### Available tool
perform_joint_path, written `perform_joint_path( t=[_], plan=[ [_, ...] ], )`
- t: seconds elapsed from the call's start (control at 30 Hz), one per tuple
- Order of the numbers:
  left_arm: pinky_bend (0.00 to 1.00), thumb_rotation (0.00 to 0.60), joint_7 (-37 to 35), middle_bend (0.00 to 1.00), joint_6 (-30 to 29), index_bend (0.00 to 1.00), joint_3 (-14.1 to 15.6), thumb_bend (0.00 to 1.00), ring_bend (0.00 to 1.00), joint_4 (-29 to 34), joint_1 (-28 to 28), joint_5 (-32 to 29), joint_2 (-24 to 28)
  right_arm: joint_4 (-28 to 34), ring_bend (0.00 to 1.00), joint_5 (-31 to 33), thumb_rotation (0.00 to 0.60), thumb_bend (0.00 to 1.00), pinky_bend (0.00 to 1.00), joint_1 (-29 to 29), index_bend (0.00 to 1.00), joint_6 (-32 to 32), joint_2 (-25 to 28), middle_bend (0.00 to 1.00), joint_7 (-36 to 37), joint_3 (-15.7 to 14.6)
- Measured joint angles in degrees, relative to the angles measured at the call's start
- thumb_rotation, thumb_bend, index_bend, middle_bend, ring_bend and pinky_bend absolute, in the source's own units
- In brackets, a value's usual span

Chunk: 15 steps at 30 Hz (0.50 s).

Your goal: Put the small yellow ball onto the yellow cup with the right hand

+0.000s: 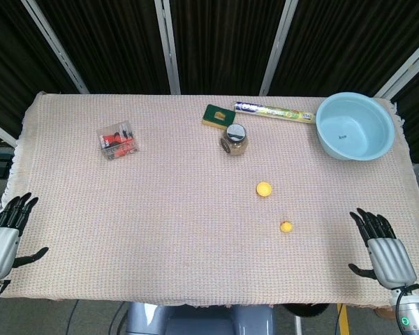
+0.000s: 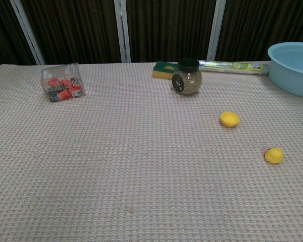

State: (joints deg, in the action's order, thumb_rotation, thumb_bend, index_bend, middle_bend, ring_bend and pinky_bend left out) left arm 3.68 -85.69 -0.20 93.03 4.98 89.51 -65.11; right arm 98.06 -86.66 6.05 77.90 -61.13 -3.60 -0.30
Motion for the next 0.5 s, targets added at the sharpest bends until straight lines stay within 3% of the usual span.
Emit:
perform_joint_path(
  t=[0.5],
  plan=[
    [0.21, 0.6, 0.4, 0.0, -0.2, 0.0, 0.1, 0.0, 0.0, 0.0, -0.1, 0.2, 0.0, 0.5, 0.0, 0.2, 0.6, 0.0, 0.0, 0.2, 0.0, -0.4, 0.2, 0.0, -0.5, -0.1]
  ],
)
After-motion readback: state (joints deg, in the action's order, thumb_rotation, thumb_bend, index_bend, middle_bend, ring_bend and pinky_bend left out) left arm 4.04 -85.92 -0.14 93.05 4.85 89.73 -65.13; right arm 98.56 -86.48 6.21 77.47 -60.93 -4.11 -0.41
